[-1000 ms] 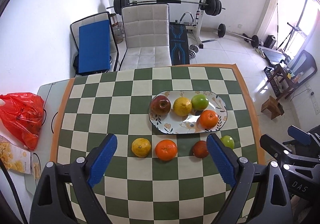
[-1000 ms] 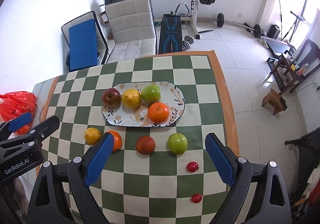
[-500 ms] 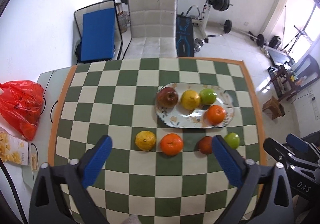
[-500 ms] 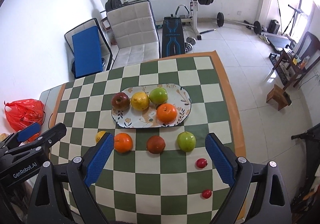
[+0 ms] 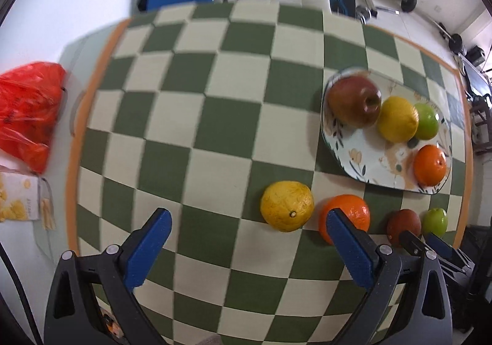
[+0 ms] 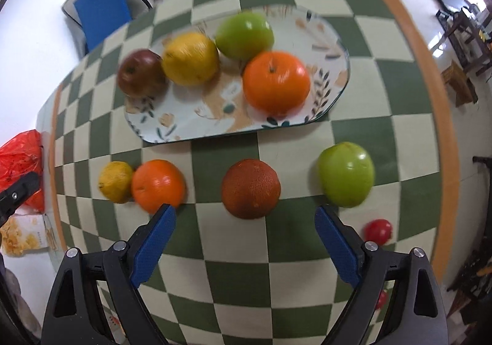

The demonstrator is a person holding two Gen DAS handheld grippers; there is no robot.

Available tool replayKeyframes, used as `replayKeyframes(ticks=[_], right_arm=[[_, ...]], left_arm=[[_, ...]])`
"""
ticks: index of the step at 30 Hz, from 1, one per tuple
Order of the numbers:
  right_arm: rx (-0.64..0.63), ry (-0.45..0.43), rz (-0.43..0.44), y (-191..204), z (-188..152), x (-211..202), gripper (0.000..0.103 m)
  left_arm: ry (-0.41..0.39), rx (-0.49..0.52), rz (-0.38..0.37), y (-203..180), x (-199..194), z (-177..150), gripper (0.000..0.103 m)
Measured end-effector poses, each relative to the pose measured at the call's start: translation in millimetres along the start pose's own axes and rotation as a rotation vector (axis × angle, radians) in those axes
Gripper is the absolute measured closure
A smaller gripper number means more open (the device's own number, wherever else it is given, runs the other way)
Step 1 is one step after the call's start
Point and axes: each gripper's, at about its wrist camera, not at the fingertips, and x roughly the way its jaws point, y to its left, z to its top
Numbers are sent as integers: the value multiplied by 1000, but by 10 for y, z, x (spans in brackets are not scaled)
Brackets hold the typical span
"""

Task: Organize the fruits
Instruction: 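Grasp the yellow lemon with the left gripper while the right gripper grasps the brown fruit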

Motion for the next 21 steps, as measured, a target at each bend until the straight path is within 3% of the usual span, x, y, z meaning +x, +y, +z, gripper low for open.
replayKeyframes(ticks=[6, 11, 12, 13, 15, 21], right_arm=[[2, 57, -15, -1, 101, 415, 30], [-5, 78, -17, 21, 133, 558, 34], [-6, 82, -16, 21, 139, 591, 34], [-8, 85, -14, 17, 140, 627, 36], [-14, 94, -9, 41, 152, 682, 44], [-50, 95, 8, 78, 112, 729, 45]], left_arm=[[148, -12, -67, -105, 514, 107, 0], [206, -18, -111, -173, 773, 124, 1], [201, -20, -111, -175, 799, 124, 7], [199, -21, -109, -172, 820, 123, 24], [205, -22, -127, -171, 864, 111, 47], [193, 10, -88, -177, 763, -215, 46]])
